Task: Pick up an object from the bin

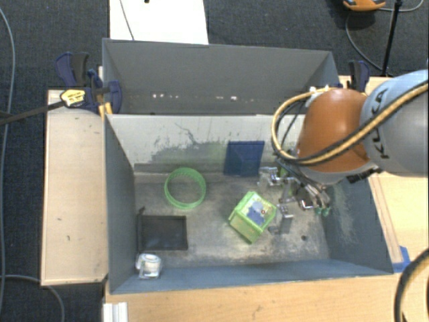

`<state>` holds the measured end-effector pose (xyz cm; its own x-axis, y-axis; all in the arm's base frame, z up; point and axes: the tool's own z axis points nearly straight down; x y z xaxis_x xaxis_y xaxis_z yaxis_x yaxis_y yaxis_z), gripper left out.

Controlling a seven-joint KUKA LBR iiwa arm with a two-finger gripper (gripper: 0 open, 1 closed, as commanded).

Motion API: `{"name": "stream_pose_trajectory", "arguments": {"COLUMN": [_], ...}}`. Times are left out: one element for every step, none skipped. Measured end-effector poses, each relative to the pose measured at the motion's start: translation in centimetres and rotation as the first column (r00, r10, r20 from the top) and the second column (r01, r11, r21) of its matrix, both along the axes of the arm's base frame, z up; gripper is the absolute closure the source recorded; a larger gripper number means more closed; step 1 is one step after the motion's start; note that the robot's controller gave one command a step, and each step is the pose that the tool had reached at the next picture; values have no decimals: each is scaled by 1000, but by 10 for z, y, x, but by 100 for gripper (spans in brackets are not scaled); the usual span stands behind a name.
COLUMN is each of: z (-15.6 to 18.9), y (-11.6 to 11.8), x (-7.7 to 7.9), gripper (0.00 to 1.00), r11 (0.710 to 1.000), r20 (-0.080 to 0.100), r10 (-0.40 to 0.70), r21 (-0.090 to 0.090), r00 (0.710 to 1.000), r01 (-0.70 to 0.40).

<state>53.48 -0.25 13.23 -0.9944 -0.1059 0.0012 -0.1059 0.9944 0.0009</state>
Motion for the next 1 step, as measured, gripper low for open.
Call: {"name": "stream_pose_trajectory", "arguments": {"z": [-6], "y": [3], "x": [8], "gripper": [0], "r11": [999], "r20": [9], "r10": [34], "r21": [-1], "r00": [999], "r01": [-34]}}
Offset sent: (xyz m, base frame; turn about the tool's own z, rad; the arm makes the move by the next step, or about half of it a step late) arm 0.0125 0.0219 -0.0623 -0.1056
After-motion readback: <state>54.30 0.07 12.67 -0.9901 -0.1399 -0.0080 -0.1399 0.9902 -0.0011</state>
